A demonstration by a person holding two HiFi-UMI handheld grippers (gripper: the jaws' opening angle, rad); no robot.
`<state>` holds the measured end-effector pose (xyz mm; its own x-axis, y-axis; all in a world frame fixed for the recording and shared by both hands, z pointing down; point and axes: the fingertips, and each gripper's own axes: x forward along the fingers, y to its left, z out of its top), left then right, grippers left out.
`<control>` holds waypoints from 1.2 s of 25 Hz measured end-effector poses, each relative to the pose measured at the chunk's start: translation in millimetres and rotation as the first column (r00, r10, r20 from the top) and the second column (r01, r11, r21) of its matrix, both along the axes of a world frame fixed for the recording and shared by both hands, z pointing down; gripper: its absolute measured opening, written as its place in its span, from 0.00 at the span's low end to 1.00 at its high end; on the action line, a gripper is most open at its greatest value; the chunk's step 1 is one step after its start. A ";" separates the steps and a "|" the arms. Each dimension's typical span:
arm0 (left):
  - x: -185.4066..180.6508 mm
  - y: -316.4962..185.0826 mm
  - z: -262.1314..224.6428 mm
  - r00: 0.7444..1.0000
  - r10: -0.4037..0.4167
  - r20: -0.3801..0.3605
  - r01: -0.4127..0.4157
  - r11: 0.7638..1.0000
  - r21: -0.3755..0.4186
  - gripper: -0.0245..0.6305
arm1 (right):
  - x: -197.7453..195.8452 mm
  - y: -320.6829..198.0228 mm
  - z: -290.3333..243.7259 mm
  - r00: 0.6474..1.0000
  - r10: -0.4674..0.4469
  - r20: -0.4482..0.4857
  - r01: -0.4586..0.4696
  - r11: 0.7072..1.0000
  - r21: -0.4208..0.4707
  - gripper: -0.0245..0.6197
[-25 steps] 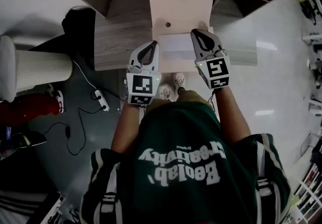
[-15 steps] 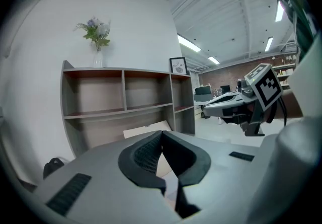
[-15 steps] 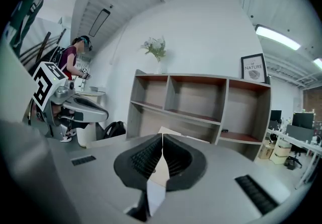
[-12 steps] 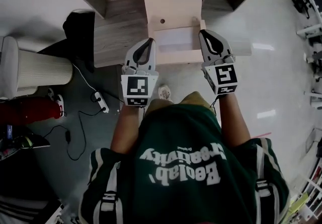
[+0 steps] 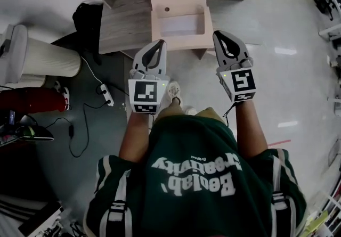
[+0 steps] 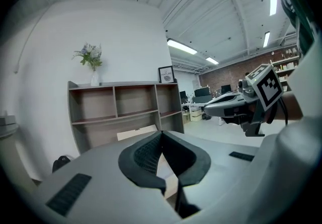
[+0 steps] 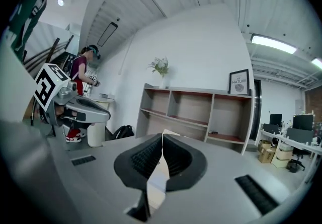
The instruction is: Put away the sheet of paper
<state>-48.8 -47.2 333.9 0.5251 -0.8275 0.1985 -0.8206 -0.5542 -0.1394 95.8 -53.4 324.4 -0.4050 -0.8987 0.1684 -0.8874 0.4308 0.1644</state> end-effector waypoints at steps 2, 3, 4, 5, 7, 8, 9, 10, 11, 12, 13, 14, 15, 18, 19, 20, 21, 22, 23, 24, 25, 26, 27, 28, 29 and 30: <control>10.7 28.1 -1.8 1.000 0.004 -0.017 -0.005 1.000 -0.004 0.07 | 11.7 28.6 1.2 1.000 -0.004 0.009 0.004 1.000 -0.005 0.09; 15.3 41.2 -2.4 1.000 0.005 -0.020 -0.005 1.000 -0.003 0.07 | 16.4 41.9 1.9 1.000 -0.005 0.018 0.005 1.000 -0.008 0.09; 19.3 53.1 -2.3 1.000 0.004 -0.021 -0.004 1.000 -0.003 0.07 | 20.6 53.9 3.1 1.000 -0.005 0.024 0.006 1.000 -0.010 0.09; 22.3 64.0 -1.2 1.000 0.001 -0.022 -0.001 1.000 -0.005 0.07 | 24.1 64.2 5.1 1.000 -0.004 0.028 0.005 1.000 -0.012 0.09; 24.5 83.1 1.7 1.000 -0.005 -0.028 0.005 1.000 -0.015 0.07 | 27.8 80.6 10.1 0.999 -0.001 0.035 0.002 1.000 -0.018 0.09; 24.3 91.2 1.9 0.999 -0.009 -0.032 0.008 1.000 -0.019 0.07 | 28.3 87.1 11.1 0.999 -0.001 0.039 0.002 1.000 -0.020 0.09; 24.1 97.7 0.5 0.999 -0.010 -0.037 0.010 1.000 -0.021 0.07 | 28.3 92.5 10.4 0.999 -0.002 0.045 0.003 1.000 -0.019 0.09; 23.8 102.5 -2.1 0.999 -0.012 -0.040 0.011 1.000 -0.020 0.07 | 28.1 96.7 8.2 0.999 -0.004 0.049 0.005 1.000 -0.017 0.09; 23.6 105.9 -5.2 0.999 -0.013 -0.039 0.012 1.000 -0.017 0.07 | 27.6 99.8 5.6 0.999 -0.006 0.052 0.007 1.000 -0.013 0.09; 23.2 108.2 -7.7 0.999 -0.014 -0.035 0.013 1.000 -0.012 0.06 | 26.7 101.9 3.4 0.998 -0.008 0.054 0.008 1.000 -0.009 0.09; 22.7 109.9 -9.4 0.999 -0.015 -0.031 0.015 1.000 -0.008 0.06 | 25.4 103.3 2.1 0.998 -0.009 0.057 0.010 1.000 -0.006 0.09; 21.7 111.2 -10.2 0.999 -0.016 -0.028 0.016 1.000 -0.005 0.07 | 23.6 104.4 1.6 0.998 -0.009 0.060 0.010 1.000 -0.003 0.09; 20.2 112.3 -10.5 0.999 -0.018 -0.028 0.018 1.000 -0.004 0.06 | 21.4 105.4 1.8 0.998 -0.009 0.063 0.009 1.000 -0.002 0.09; 14.6 114.0 -12.7 0.998 -0.019 -0.064 0.018 1.000 -0.013 0.07 | 14.6 108.0 1.6 0.998 -0.007 0.069 0.007 1.000 -0.007 0.09; 13.6 114.5 -14.9 0.996 -0.018 -0.082 0.016 1.000 -0.019 0.06 | 12.7 108.7 0.1 0.997 -0.008 0.072 0.009 1.000 -0.009 0.09; 12.7 115.3 -17.5 0.995 -0.017 -0.094 0.015 1.000 -0.020 0.07 | 11.0 109.6 -1.7 0.997 -0.010 0.075 0.011 1.000 -0.009 0.09; 11.7 116.3 -19.6 0.995 -0.018 -0.099 0.016 1.000 -0.017 0.07 | 9.4 110.7 -3.3 0.997 -0.013 0.077 0.013 1.000 -0.009 0.09; 10.7 117.4 -21.0 0.995 -0.020 -0.100 0.018 1.000 -0.013 0.06 | 8.2 111.9 -4.4 0.997 -0.014 0.078 0.014 1.000 -0.007 0.09; 10.2 118.4 -21.4 0.995 -0.022 -0.101 0.021 1.000 -0.012 0.06 | 7.4 113.3 -4.9 0.997 -0.013 0.079 0.014 1.000 -0.005 0.09; 9.8 119.2 -21.0 0.995 -0.025 -0.102 0.024 1.000 -0.012 0.07 | 7.0 114.6 -5.1 0.997 -0.013 0.080 0.013 1.000 -0.004 0.09; 9.2 120.0 -20.1 0.994 -0.030 -0.102 0.028 1.000 -0.014 0.07 | 6.7 115.9 -5.0 0.997 -0.013 0.080 0.014 1.000 -0.003 0.09; 8.2 120.6 -19.3 0.994 -0.037 -0.100 0.036 0.999 -0.015 0.07 | 6.3 117.0 -4.7 0.997 -0.015 0.080 0.015 1.000 -0.002 0.09; 7.0 121.0 -18.9 0.994 -0.046 -0.098 0.044 0.999 -0.015 0.06 | 6.0 117.9 -4.1 0.997 -0.018 0.078 0.018 1.000 -0.002 0.09; 6.2 121.2 -19.0 0.994 -0.053 -0.095 0.052 0.999 -0.015 0.07 | 6.0 118.5 -3.3 0.997 -0.019 0.078 0.019 1.000 -0.003 0.09; 6.1 121.2 -19.3 0.994 -0.057 -0.094 0.056 0.998 -0.015 0.07 | 6.6 118.8 -2.2 0.997 -0.019 0.079 0.020 1.000 -0.005 0.09; 6.4 121.1 -19.5 0.994 -0.059 -0.094 0.058 0.998 -0.015 0.07 | 7.5 119.0 -0.8 0.997 -0.018 0.080 0.019 1.000 -0.008 0.09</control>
